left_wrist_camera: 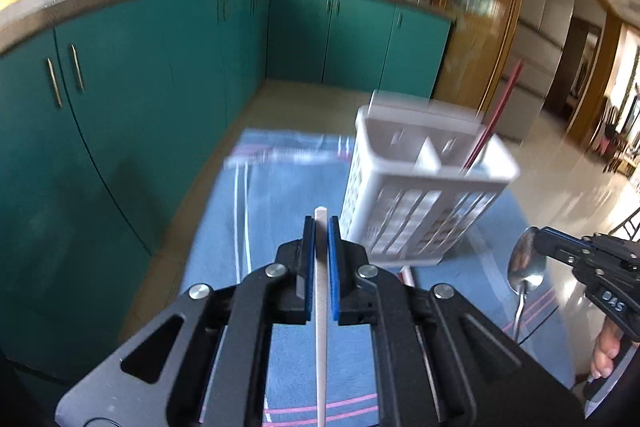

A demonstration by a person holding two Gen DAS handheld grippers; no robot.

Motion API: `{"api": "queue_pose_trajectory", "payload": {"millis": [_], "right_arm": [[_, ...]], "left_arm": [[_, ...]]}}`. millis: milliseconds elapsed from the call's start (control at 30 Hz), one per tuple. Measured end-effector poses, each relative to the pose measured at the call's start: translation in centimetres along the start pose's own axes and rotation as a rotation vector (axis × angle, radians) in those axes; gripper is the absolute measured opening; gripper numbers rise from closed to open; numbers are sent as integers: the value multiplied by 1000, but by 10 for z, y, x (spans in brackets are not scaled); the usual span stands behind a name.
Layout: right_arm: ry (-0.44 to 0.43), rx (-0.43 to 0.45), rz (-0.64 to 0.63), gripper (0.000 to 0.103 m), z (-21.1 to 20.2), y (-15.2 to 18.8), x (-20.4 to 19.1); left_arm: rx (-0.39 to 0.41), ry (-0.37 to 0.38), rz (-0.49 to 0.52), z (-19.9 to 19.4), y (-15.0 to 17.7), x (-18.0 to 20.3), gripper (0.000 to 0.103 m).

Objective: Organize utensils

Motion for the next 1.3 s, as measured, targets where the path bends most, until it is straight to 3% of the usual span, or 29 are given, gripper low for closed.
{"api": "queue_pose_trajectory", "payload": {"millis": [233, 367, 567, 700, 933, 1033, 1300], "right_arm": [[131, 213, -61, 1, -57, -45, -6], [194, 289, -84, 1, -64, -67, -9], [286, 416, -100, 1, -77, -107, -8], [350, 453, -113, 1, -68, -127, -7], [491, 480, -141, 1, -21, -139, -1], [534, 473, -151, 1, 1, -133, 2], [547, 435, -228, 1, 33, -115, -12]], "left_arm": [[203, -9, -9, -73, -56, 1, 6], [283, -20, -21, -99, -89, 2, 6], [364, -21, -44, -132, -133, 0, 6], [389, -14, -76, -144, -162, -3, 6], [409, 33, -189, -114, -170, -9, 6], [367, 30, -225, -82, -160, -10, 6], [278, 23, -223, -28, -135, 0, 6]]}}
Point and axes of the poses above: each gripper's, at about its wrist camera, not at the fingertips, and z roughly the way its jaws point, x to its right, y to its underside, the point moved 5 cm from there along z, roughly the way its jaws point, and after that the axes turned 4 degrees about z, right-handed, at the moved point
